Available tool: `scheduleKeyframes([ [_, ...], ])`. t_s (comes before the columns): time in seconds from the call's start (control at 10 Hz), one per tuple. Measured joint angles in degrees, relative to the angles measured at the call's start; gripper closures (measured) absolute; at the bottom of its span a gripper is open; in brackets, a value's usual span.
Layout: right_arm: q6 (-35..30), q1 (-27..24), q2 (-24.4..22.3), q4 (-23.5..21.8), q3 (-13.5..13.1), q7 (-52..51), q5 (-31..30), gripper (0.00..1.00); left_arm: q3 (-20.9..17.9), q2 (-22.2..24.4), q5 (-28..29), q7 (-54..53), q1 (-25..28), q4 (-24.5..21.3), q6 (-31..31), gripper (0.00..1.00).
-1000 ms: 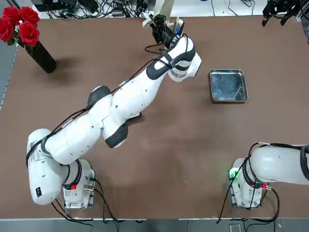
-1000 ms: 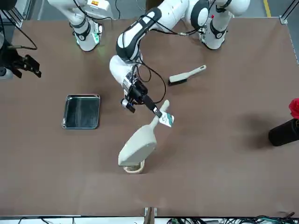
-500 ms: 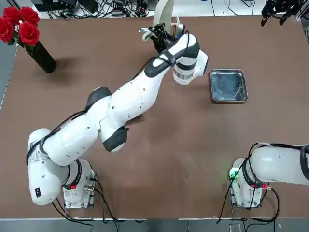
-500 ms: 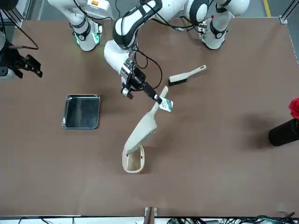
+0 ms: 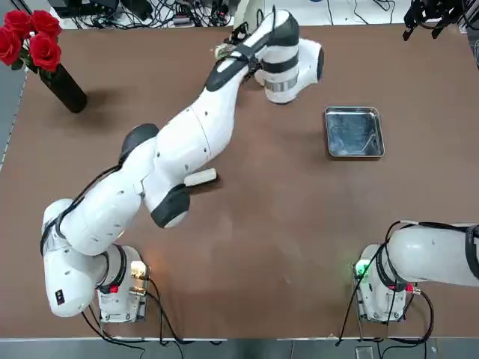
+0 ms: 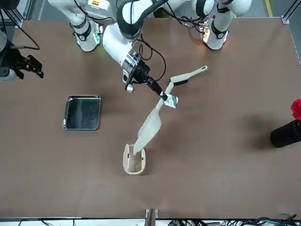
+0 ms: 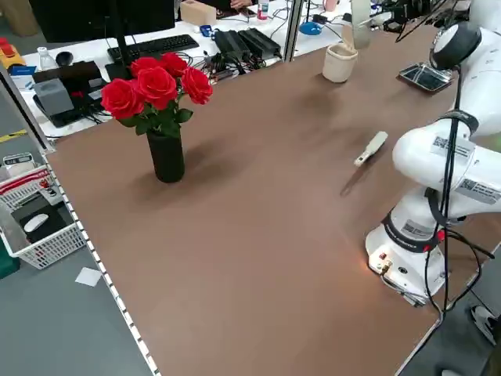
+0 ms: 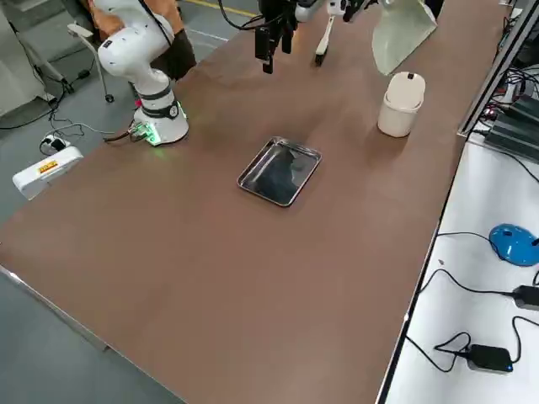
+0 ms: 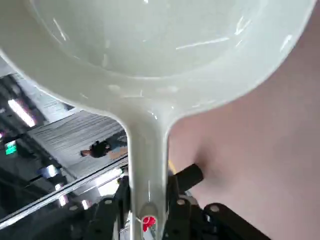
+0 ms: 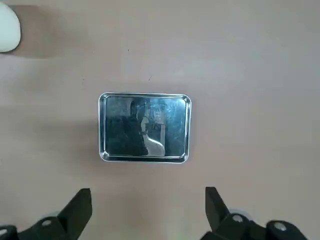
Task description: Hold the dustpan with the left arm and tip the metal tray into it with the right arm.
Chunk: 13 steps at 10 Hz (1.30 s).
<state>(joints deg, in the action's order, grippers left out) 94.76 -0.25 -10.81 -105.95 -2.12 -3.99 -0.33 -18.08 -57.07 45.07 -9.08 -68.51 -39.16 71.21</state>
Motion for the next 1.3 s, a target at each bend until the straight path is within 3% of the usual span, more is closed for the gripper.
scheduleKeyframes([
  [0.2,0.63,-0.01,0.00,-0.03,0.00,0.00,0.00,0.00,-0.01,2.74,-6.02,-3.86,1.71,-1.84,0.18,0.67],
  [0.3,0.81,0.00,-0.03,-0.02,0.00,0.00,0.00,0.00,-0.10,6.68,-7.24,-5.13,2.41,-8.18,4.23,0.67],
  [0.5,0.96,-0.01,-0.24,0.67,-0.01,0.00,0.00,0.00,-0.60,22.78,-7.83,-6.22,3.39,-30.60,21.68,0.67],
  [0.7,0.81,-0.01,-0.59,1.50,0.01,0.34,0.00,0.00,-1.43,38.47,-8.49,-6.89,3.24,-51.32,32.03,0.67],
  [0.8,0.31,-0.02,-0.67,1.78,0.00,0.87,0.00,0.00,-1.64,42.91,-8.59,-6.68,3.03,-59.85,36.77,0.67],
  [0.9,-0.47,-0.12,-0.69,2.21,-0.04,1.32,0.00,0.00,-1.78,45.00,-9.34,-6.65,3.05,-65.51,39.98,0.67],
  [1.0,-1.15,-0.28,-0.69,2.59,-0.16,1.41,0.00,0.00,-1.92,45.52,-11.88,-8.43,3.42,-67.85,41.33,0.67],
  [1.3,-1.75,-0.35,-0.69,2.74,-0.40,1.94,0.00,0.00,-2.10,45.67,-23.00,-21.20,9.67,-68.52,42.60,0.67],
])
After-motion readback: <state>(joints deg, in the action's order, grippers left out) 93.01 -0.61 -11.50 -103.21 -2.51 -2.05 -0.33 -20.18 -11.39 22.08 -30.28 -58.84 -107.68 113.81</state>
